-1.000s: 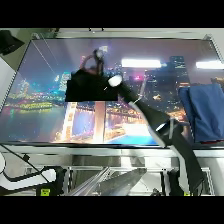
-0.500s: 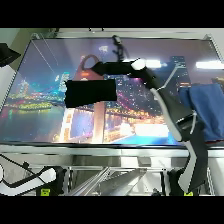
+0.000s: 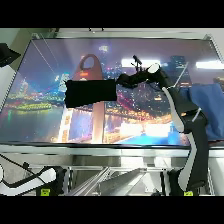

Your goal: Fold the shirts.

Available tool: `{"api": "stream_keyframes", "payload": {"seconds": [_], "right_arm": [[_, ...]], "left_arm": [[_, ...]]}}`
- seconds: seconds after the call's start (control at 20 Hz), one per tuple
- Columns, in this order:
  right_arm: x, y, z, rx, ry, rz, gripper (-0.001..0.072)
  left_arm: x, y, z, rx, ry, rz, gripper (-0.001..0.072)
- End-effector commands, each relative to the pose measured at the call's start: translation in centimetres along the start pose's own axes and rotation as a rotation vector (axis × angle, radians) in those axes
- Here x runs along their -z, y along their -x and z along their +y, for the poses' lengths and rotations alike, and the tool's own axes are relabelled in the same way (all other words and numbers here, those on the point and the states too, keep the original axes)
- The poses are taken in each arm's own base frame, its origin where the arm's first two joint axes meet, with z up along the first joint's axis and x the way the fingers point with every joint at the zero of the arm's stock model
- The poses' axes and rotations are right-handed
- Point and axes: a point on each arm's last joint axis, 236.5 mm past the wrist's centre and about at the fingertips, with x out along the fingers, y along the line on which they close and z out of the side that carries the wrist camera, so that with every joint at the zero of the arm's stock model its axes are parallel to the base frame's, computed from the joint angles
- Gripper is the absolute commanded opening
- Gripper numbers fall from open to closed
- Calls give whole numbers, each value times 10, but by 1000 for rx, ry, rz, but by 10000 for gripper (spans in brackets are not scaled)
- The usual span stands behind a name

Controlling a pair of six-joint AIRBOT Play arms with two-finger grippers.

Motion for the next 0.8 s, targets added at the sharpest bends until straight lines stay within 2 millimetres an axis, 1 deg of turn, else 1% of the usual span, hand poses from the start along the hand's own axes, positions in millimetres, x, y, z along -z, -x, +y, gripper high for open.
{"api": "stream_keyframes", "payload": {"seconds": [0.0, 0.05, 0.1, 0.15, 0.25, 0.3, 0.35, 0.4, 0.45, 0.5, 0.55, 0.6, 0.65, 0.7, 0.75], "right_arm": [[19, -38, -14, -36, -101, 43, 645], [24, -45, -13, -47, -112, 55, 645], [28, -52, -5, -77, -129, 64, 645], [30, -58, 6, -115, -121, 66, 644], [31, -66, 35, -205, -107, 51, 640], [28, -69, 47, -240, -91, 30, 613], [26, -70, 54, -257, -78, 13, 491], [25, -71, 56, -263, -67, 6, 417], [24, -69, 60, -270, -50, 4, 209], [22, -66, 66, -277, -34, 3, 40], [18, -58, 76, -284, -16, -11, 20], [10, -45, 89, -293, 18, -36, 20], [1, -28, 103, -298, 57, -69, 19], [-15, -4, 116, -290, 96, -121, 19], [-32, 28, 127, -267, 132, -183, 18]], "left_arm": [[2, 0, -1, 3, -28, 10, 24], [3, 0, -2, 5, -28, 14, 24], [5, 0, -2, 7, -29, 21, 24], [7, 0, -2, 9, -34, 28, 24], [8, 0, -3, 12, -39, 35, 25], [10, 0, -3, 13, -38, 41, 24], [11, 0, -4, 15, -39, 47, 24], [13, 0, -4, 17, -39, 53, 24], [14, 0, -4, 18, -39, 59, 24], [15, 0, -5, 20, -39, 64, 24], [17, 1, -5, 22, -38, 71, 24], [19, 1, -6, 24, -38, 80, 24], [23, 1, -7, 29, -37, 96, 24], [26, 2, -8, 33, -34, 110, 24], [30, 2, -9, 37, -35, 125, 25]]}}
